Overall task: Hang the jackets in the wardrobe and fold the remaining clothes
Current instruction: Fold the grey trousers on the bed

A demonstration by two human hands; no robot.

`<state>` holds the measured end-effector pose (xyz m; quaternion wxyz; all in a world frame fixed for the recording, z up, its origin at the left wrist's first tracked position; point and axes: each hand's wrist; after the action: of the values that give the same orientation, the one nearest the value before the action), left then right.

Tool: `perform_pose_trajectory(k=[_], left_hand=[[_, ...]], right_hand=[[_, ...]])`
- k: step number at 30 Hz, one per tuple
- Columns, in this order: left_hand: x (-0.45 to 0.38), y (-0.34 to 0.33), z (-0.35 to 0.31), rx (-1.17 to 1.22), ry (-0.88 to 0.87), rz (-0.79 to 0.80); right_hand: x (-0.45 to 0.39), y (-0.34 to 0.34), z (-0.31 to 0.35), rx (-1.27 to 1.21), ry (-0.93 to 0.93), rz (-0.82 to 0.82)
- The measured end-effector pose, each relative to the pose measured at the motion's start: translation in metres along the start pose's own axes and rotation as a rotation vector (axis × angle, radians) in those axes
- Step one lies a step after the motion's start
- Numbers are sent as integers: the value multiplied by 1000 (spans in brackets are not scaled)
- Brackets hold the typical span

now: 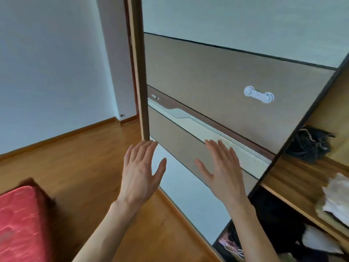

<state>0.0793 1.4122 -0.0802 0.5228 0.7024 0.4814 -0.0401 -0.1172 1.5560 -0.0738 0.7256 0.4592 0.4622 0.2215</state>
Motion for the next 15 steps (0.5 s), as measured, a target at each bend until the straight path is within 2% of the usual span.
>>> perform_pose_trajectory(k=[8, 15], left_hand=[[-2, 78, 115, -219, 192, -123], [-18, 122, 209, -383, 357, -227]], right_hand=[[-77, -61, 128, -114, 279, 93], [-165, -120, 239, -310, 503, 86]])
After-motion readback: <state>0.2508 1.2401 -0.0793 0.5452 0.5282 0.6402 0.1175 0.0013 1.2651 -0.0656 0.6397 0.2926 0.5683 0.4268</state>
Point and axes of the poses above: each hand's wrist, its own x-axis away from the middle knuckle, its own y-axis out of the back of the hand, z = x × y, and after that the axes turned 8 degrees about x, right-handed
